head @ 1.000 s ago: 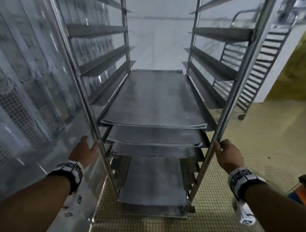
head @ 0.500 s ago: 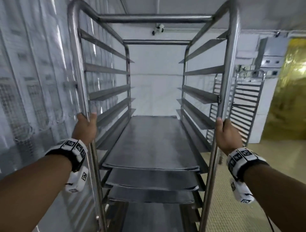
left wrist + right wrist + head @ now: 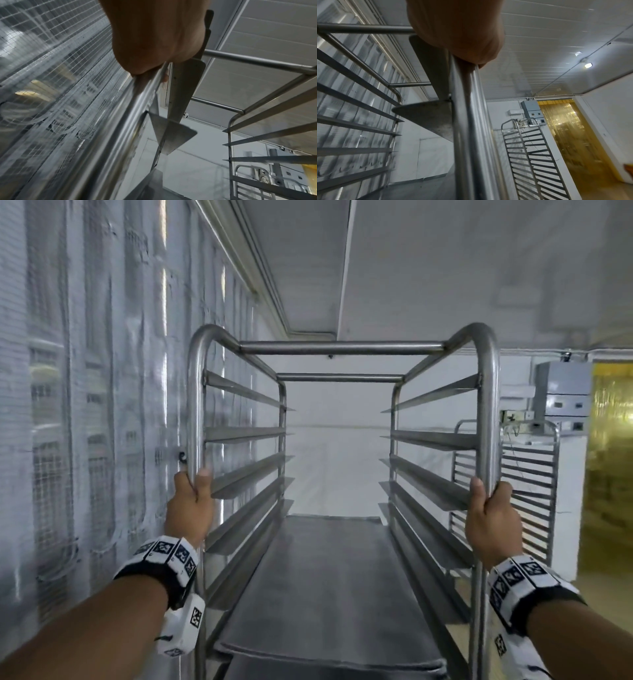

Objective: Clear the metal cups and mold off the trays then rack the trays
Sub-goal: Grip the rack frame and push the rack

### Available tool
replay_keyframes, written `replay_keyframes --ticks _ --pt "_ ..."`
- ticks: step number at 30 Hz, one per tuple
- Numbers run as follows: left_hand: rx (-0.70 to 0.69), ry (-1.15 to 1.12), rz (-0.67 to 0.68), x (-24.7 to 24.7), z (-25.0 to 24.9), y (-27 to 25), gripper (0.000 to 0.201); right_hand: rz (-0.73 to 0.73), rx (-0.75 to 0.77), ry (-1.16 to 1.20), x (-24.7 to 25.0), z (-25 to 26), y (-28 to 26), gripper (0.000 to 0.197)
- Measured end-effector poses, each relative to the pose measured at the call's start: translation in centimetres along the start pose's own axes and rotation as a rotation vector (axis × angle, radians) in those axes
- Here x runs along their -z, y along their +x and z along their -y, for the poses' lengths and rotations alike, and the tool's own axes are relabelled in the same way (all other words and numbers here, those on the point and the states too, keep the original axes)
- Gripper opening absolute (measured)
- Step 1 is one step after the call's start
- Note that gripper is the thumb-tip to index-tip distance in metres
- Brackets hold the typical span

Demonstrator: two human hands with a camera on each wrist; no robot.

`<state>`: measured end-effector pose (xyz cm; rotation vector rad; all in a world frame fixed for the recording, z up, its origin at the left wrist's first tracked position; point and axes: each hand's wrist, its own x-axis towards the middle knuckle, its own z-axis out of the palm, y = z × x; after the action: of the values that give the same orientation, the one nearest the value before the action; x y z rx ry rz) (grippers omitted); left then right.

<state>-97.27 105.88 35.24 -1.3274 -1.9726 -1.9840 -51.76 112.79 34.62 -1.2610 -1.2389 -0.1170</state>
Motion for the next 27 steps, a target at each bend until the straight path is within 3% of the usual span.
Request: replay_keyframes --ticks 7,17,27 --pt "-0.072 0.019 -0.14 -1.5 0.5 0.4 0.054 -0.015 -0.058 0.006 -0.9 -0.5 0.9 0.045" --pt "-0.206 0.028 -0.228 -4.9 -0.2 -0.7 0.038 -0.012 -0.125 -0.002 -0.5 -2.7 3.8 0.059" --pt "-0.212 0.042 -0.249 -7.4 1.1 1.5 0.049 -0.03 -0.068 -0.028 -3.9 -4.5 5.4 0.06"
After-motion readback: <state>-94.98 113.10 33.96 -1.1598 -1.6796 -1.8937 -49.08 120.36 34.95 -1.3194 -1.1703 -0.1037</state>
